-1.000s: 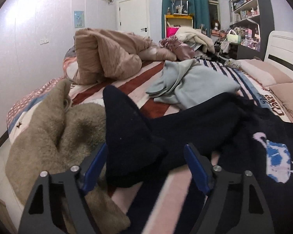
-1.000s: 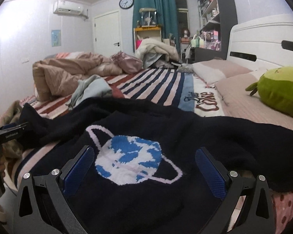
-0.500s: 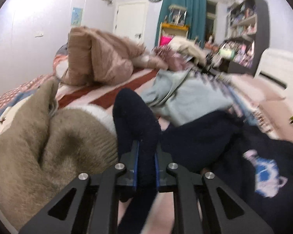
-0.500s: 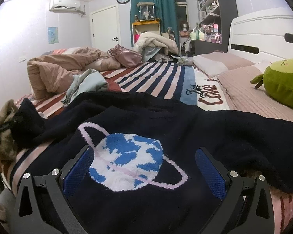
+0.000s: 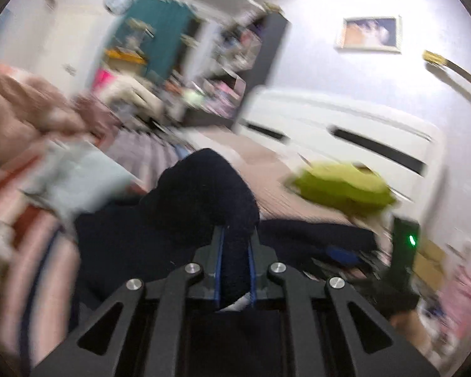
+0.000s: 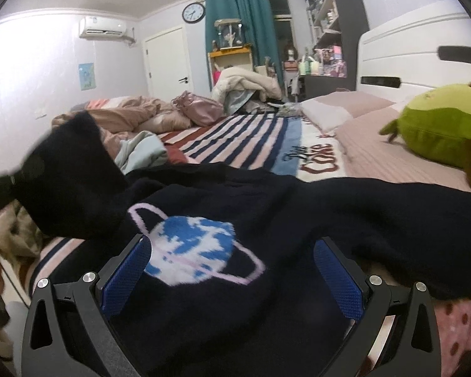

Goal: Fold small clothes

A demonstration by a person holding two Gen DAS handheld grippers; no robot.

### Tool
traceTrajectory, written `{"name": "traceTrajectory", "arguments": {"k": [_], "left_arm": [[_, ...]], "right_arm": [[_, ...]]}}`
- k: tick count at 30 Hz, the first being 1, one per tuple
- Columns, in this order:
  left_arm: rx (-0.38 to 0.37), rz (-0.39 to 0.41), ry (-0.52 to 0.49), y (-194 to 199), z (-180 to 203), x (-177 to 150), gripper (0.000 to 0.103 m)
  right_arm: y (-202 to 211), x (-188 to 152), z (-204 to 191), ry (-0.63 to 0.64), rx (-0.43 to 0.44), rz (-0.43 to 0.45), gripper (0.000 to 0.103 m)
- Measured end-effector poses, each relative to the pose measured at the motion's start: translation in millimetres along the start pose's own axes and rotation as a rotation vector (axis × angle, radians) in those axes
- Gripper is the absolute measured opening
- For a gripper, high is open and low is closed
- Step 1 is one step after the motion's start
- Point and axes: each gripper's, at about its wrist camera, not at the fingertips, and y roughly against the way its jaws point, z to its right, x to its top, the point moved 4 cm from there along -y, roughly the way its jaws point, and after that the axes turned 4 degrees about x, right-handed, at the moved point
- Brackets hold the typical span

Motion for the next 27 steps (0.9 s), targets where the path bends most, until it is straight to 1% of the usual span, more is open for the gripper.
{"name": "traceTrajectory", "arguments": {"k": [2,3,5,6,7,8,9,10,12,14,15,17,18,19,21,22,23,24,25,27], "left_arm": [[-0.051,-0.091,0.002,-21,11,-17,0.011],[-0.069,-0.154,0.003,-35,16,-31,0.012],[-0.089,-0.231,0.007,-50,20,-49,0.015],[-0.098,-0.263,0.011,-54,21,-55,0.016],[-0.103,-0.283,0.015,-54,22,-59,0.020],[-0.095,-0.290,0.016,-53,24,-63,0.024],[-0.076,-0.285,0.014,-47,23,-64,0.038],[-0.052,-0.264,0.009,-35,22,-63,0.052],[-0.011,-0.216,0.010,-16,17,-58,0.062],[0.053,-0.173,0.032,9,5,-57,0.071],[0.107,-0.157,0.047,19,-7,-55,0.077],[0.218,-0.148,0.067,37,-29,-57,0.078],[0.276,-0.152,0.076,43,-41,-61,0.078],[0.343,-0.162,0.079,48,-53,-66,0.078],[0.460,-0.197,0.069,51,-74,-79,0.078],[0.494,-0.219,0.067,47,-80,-87,0.078],[0.513,-0.241,0.069,44,-85,-94,0.078],[0.517,-0.264,0.079,41,-91,-101,0.077],[0.497,-0.279,0.096,39,-94,-108,0.074],[0.449,-0.291,0.129,33,-97,-115,0.070]], "right_arm": [[14,-5,14,-0.011,-0.023,0.005,0.103],[19,-8,21,-0.020,-0.034,0.003,0.103],[28,-16,35,-0.047,-0.044,-0.009,0.103],[30,-20,39,-0.058,-0.041,-0.022,0.103],[32,-25,44,-0.068,-0.032,-0.042,0.103],[32,-28,45,-0.072,-0.022,-0.057,0.103],[31,-32,44,-0.074,-0.006,-0.077,0.103],[28,-37,40,-0.083,0.057,-0.128,0.103],[24,-43,29,-0.103,0.173,-0.162,0.099],[17,-47,14,-0.100,0.253,-0.183,0.098],[13,-49,9,-0.096,0.270,-0.194,0.098],[-4,-53,-5,-0.082,0.286,-0.238,0.098],[-13,-55,-11,-0.072,0.286,-0.256,0.093],[-22,-56,-20,-0.059,0.305,-0.273,0.084],[-39,-59,-33,-0.068,0.370,-0.318,0.075],[-47,-61,-38,-0.074,0.393,-0.339,0.073],[-51,-63,-42,-0.075,0.402,-0.358,0.060],[-56,-65,-45,-0.073,0.405,-0.382,0.030],[-59,-67,-49,-0.062,0.389,-0.396,0.002],[-54,-64,-50,-0.037,0.341,-0.377,0.002]]}}
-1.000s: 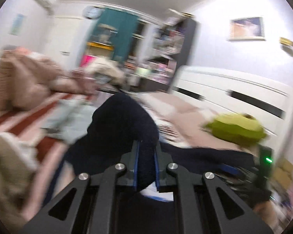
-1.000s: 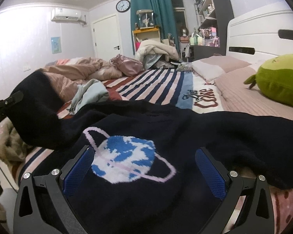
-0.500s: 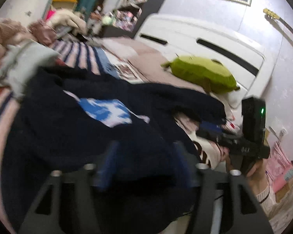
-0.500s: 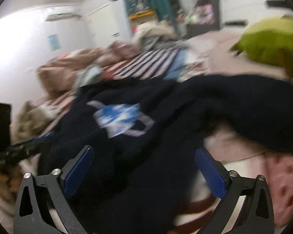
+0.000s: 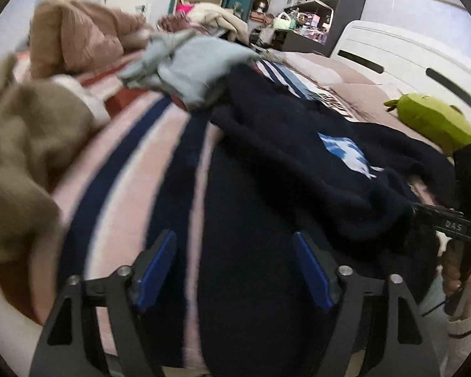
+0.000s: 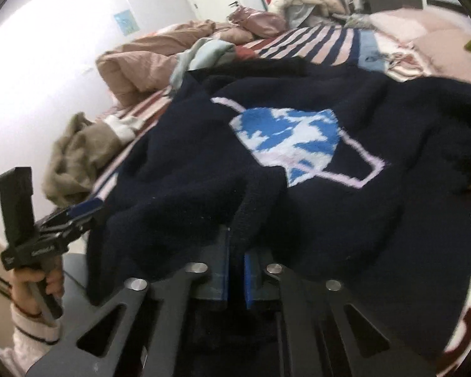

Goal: Fold small clothes

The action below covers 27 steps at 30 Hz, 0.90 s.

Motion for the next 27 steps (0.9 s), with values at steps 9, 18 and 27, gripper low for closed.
{"name": "traceTrajectory", "arguments": {"k": [9,18,27], "left_arm": [[-0.035,0.064,-0.067,6,25,15,0.070],[0.000,0.048,-0.074,0,38,21,0.070],[0.111,0.062,-0.182,-13,48,57,0.070]], "right_arm": [[93,8,15,-0.013,-0.053,0.164,0.001],[118,-31,71,-0.118,-0.226,0.123,0.001],[107,-54,104,-0.228,-0.229,0.057,0.003]]}}
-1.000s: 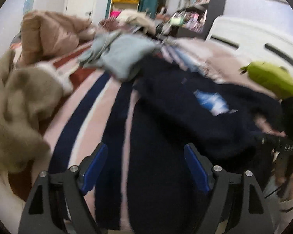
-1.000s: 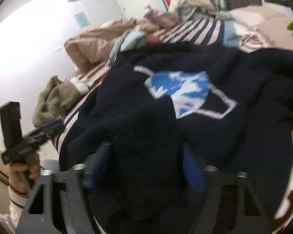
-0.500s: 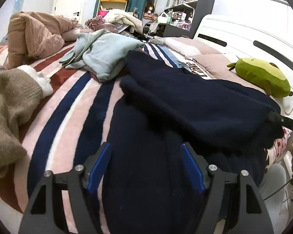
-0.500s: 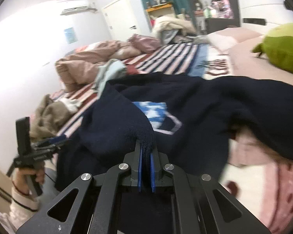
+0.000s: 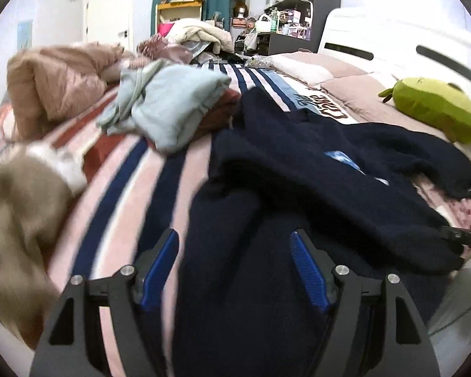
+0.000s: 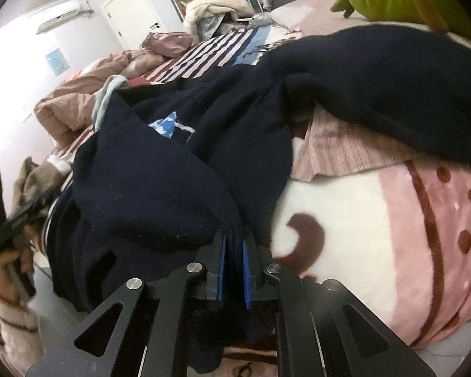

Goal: Fold small clothes

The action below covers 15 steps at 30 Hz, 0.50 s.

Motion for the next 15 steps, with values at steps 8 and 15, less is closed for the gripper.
{"name": "traceTrajectory", "arguments": {"k": [8,15], "left_arm": [[0.008,-0.103,-0.177,-67,0,42,0.059],[-0.008,-0.124,-0.099,-108,-7,56,0.015]], "right_arm": [[12,11,7,0.031,-0.112,0.047,0.003],[3,27,-12,0.121,-0.070,0.002,0.035]]}}
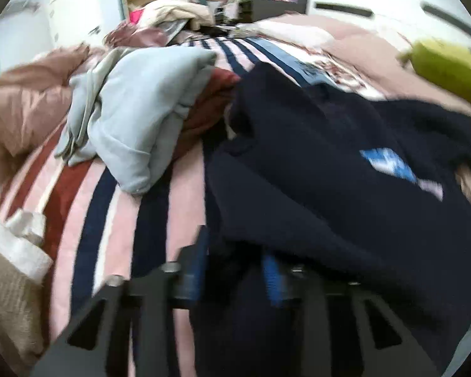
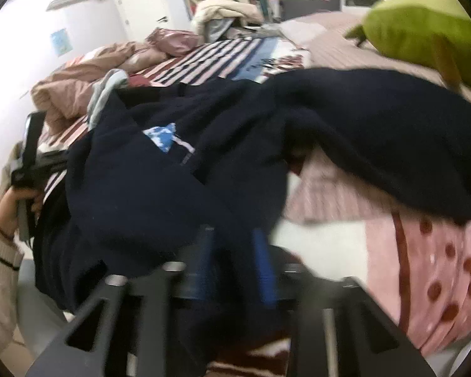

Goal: Fold small clothes

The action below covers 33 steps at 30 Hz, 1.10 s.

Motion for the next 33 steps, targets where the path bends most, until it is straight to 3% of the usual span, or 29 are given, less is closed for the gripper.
{"name": "traceTrajectory", "arguments": {"k": [2,5,8,11,13,15,18,20,21,22,27,33], "left_arm": [[0.035,0.010,0.044,-1,-10,2,0.012],[0.172,0.024,0.072,-1,-30,2,0.011],[0.232,0.004,0.115,-8,-50,-4,0.011],[0.170,-0.018,0.118,-8,-50,-9,0.016],[0.157,-0.018,0.102,2,-48,-12,0.037],[0.154,0.028,0.114,23,-47,-14,0.051],[0.099,0.108,0.160,59,-42,-22,0.063],[0.065,0.147,0.170,76,-35,-24,0.066],[0.051,0.165,0.170,85,-30,-26,0.066],[0.042,0.175,0.171,90,-28,-25,0.067],[-0.027,0.218,0.194,123,-3,-39,0.067],[-0.111,0.258,0.214,146,25,-46,0.068]], "right_arm": [[-6,6,-6,0.022,0.007,-0.017,0.036],[-20,8,-11,0.038,0.036,-0.067,0.036],[-34,2,-12,0.069,-0.018,-0.114,0.034],[-37,-3,-12,0.037,0.037,-0.112,0.031],[-33,-6,-14,0.016,0.081,-0.111,0.024],[-30,-10,-14,-0.001,0.121,-0.109,0.020],[-29,-21,-14,-0.057,0.208,-0.123,0.020],[-28,-25,-16,-0.054,0.213,-0.120,0.019],[-27,-25,-18,-0.050,0.213,-0.113,0.005],[-25,-25,-19,-0.050,0.218,-0.106,0.003],[0,-26,-27,-0.061,0.295,-0.041,0.002],[13,-42,-24,-0.086,0.296,-0.043,0.002]]}}
